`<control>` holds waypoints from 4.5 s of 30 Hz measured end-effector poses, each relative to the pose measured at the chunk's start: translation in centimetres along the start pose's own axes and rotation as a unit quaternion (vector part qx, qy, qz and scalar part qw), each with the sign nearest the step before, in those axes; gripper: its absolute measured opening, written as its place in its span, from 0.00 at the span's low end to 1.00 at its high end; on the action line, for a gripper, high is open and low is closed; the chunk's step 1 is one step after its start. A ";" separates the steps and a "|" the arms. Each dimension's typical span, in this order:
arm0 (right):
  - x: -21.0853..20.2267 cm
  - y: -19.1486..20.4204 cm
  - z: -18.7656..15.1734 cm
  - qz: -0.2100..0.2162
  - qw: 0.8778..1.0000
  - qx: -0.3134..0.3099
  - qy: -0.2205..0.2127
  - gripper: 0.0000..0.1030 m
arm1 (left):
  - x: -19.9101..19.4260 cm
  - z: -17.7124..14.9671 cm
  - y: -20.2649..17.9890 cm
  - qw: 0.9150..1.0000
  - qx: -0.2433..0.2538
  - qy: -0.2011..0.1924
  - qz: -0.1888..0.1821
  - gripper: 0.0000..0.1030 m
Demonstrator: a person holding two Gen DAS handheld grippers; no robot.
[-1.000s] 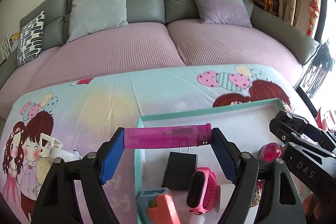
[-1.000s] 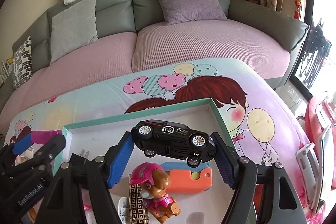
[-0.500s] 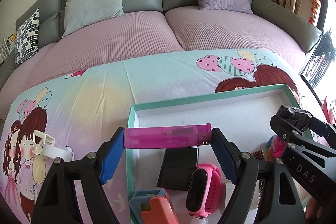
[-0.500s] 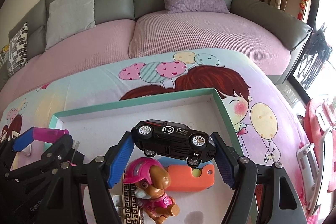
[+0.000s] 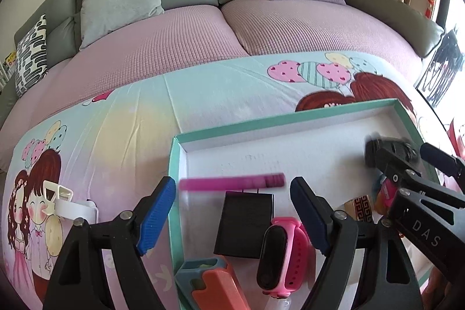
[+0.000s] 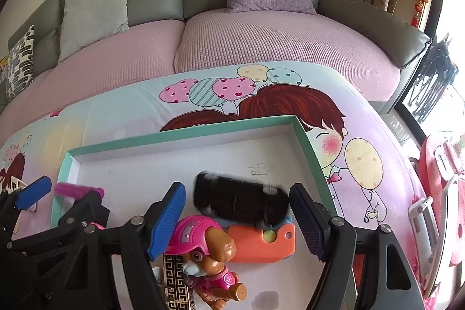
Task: Organize rigid objects
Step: 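Open both tools to drop the toy car and pink lighter into the tray, then move both tools to the white clip and white round charger, then grasp the white round charger with the right tool while left tool grasps the white clip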
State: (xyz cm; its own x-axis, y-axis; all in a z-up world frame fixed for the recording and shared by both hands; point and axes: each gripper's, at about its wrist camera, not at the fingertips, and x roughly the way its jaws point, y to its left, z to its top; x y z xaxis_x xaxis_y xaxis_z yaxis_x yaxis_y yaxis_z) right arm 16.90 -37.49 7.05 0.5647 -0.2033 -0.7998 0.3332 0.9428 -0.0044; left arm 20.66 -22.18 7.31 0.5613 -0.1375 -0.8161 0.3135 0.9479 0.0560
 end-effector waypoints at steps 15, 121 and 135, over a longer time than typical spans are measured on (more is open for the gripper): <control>-0.9 -0.4 0.3 0.007 1.000 0.014 -0.016 1.00 | -1.4 0.3 2.5 0.999 -0.039 -0.011 0.020 0.91; 0.4 27.0 -3.5 0.260 0.959 -0.103 0.047 0.65 | 1.9 -6.2 27.9 0.964 -0.261 0.036 0.020 0.95; 0.2 25.4 -3.3 0.250 0.962 -0.097 0.043 0.65 | 3.3 -5.2 26.5 0.970 -0.238 0.039 0.021 0.94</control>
State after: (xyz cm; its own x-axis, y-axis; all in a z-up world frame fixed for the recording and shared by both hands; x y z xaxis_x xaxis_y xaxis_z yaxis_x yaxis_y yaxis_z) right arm 23.02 -12.70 4.80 0.5509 0.3035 -0.7774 -0.1162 0.9503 0.2887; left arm 26.82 3.98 3.06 0.4999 -0.0903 -0.8613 -0.1088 0.9801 -0.1659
